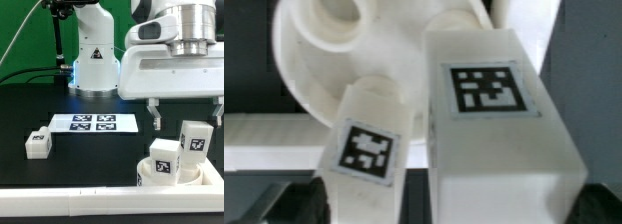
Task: Assemble stool
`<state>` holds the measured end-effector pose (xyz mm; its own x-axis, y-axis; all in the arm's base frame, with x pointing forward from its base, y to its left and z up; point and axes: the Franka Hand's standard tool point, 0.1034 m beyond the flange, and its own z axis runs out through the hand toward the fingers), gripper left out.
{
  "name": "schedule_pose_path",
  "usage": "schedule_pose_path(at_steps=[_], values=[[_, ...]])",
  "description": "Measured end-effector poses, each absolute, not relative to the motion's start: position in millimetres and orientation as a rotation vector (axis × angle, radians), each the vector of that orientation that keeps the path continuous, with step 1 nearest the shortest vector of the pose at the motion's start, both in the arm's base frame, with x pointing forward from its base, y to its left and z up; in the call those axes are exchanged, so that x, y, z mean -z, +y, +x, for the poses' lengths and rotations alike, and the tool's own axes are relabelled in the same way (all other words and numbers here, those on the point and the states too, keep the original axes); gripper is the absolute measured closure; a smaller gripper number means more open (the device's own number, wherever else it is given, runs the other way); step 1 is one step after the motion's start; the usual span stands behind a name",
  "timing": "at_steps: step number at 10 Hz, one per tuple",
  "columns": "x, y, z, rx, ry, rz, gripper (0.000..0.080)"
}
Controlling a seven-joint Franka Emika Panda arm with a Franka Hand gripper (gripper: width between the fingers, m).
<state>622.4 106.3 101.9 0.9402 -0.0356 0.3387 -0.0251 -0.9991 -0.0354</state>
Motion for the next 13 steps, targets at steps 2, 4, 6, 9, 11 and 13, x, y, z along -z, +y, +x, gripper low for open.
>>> schedule_pose_path(at_steps=[2,4,6,9,11,13], values=[[-103.1,100.7,627.8,0.526,0.082,-3.041,0.015],[-100.4,107.4,628.4,0.244,0.091,-3.068,0.015],[-97.0,113.1,631.3,0.204,0.086,-3.068,0.015],[-99.7,112.0,628.1,0.124,0.032,-3.095,0.015],[-99.4,111.5,628.1,0.123,0.036,-3.095,0.015],[-96.0,110.8,622.7,0.081,0.116,-3.073,0.015]])
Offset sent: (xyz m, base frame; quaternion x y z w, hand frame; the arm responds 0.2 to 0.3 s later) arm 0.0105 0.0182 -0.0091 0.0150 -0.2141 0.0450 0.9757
